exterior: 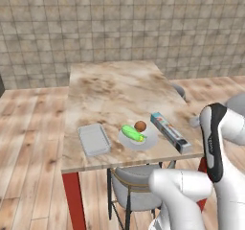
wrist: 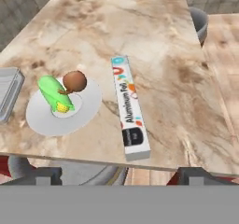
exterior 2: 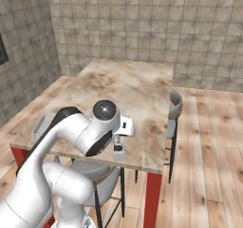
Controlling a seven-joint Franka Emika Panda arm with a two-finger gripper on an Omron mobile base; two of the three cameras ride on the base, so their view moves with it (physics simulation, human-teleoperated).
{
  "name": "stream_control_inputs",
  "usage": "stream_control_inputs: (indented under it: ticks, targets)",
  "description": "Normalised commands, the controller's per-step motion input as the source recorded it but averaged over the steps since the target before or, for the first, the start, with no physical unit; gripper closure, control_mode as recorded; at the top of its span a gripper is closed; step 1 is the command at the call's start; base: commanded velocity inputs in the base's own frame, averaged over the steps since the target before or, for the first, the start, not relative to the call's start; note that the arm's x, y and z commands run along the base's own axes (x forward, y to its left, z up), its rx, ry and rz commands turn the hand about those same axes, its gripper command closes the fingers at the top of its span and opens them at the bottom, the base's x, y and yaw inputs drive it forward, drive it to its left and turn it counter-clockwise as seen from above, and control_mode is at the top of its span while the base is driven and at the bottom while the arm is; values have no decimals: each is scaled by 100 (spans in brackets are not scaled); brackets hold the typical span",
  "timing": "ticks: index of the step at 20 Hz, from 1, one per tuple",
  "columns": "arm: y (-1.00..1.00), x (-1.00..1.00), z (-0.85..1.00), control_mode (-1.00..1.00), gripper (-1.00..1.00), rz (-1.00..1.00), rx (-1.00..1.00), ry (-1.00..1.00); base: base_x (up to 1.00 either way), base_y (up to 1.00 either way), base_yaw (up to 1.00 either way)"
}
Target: Retrieve the tupperware and aluminum foil from the cabinet and place them on the dining counter near the plate with corn and onion to prepare for storing leftovers.
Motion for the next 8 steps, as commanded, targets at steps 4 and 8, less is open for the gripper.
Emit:
stream_control_inputs:
  ticks: [4,8]
  targets:
    - [56,-98,1,-100,-100,0,-15,0,0,0,0]
    - [54,-98,26,-100,-100,0,-14,0,0,0,0]
